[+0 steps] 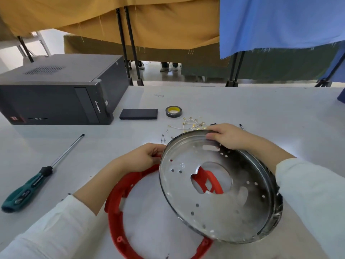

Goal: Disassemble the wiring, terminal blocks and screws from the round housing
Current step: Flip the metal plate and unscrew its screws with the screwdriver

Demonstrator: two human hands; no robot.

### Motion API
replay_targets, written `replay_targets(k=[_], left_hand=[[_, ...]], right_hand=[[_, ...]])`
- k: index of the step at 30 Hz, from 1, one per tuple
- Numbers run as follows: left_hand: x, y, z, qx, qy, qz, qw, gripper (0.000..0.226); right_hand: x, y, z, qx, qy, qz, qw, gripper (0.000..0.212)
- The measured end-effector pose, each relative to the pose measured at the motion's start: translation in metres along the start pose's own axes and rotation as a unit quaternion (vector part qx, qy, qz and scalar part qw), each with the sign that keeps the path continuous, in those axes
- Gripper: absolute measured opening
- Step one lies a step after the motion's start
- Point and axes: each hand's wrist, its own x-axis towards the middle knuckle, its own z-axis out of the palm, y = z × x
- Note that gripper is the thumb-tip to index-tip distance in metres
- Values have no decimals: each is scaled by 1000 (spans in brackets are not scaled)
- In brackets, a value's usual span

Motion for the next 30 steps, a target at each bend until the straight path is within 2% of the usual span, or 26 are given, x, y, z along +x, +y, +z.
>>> replay_targets(k=[3, 8, 11, 18, 22, 25, 27, 30], left_hand=[[0, 2, -3, 2, 3, -3, 1000, 55], [-6, -7, -15, 40, 54, -34, 997, 38], [-13, -17, -30, 99, 94, -58, 989, 41], [-32, -27, -47, 263, 174, -117, 942, 43], [-31, -1, -15, 319, 224, -72, 918, 44], [-33, 26, 32, 281, 194, -21, 940, 43], [-31, 33, 58, 291, 148, -30, 945, 47], [-22, 30, 66, 310, 126, -59, 940, 46]], right_hand=[[-6, 4, -3, 28, 1, -3, 1000, 17], [-14, 7, -4, 88, 36, 12, 995, 19], [-22, 13, -5, 80, 31, 23, 996, 22], [-35, 32, 4, 34, 14, 57, 998, 34], [-40, 42, 5, 19, 8, 65, 998, 31], [-45, 46, 5, 18, -5, 70, 997, 24], [-46, 47, 4, 9, -14, 70, 997, 17], [-47, 46, 2, 9, -9, 83, 996, 20]])
